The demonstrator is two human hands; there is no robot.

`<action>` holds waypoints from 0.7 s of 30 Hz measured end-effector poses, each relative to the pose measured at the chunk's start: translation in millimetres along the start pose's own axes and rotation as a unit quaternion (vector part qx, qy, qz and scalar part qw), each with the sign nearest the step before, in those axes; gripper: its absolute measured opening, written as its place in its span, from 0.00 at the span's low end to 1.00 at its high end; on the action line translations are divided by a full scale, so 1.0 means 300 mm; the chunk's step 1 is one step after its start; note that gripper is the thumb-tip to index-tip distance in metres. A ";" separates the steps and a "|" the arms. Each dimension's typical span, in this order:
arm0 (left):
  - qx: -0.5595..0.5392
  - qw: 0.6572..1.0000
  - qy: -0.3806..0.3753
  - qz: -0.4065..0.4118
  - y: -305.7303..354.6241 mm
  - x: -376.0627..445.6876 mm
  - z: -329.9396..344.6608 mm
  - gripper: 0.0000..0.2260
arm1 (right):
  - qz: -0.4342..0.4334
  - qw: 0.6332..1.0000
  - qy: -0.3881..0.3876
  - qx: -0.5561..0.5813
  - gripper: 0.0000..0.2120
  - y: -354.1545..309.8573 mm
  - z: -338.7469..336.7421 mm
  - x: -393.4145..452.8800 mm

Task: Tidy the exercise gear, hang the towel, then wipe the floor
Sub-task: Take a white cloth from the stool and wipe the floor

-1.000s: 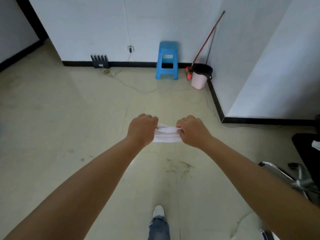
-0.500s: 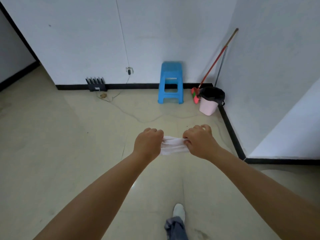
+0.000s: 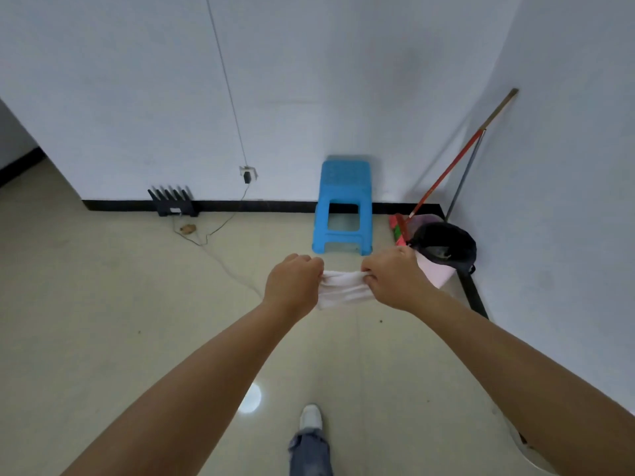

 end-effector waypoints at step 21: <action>-0.029 0.994 -0.110 0.007 -0.260 1.844 0.314 0.11 | 0.043 0.993 -0.063 0.087 0.11 0.809 0.209 1.611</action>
Point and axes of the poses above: each hand's wrist, its own x-axis towards the middle knuckle, its own z-axis out of the palm, y = z × x, the point moved 3 cm from there along x, towards the middle knuckle, and after that the axes turned 1 degree about -y, right-handed, at the moved point
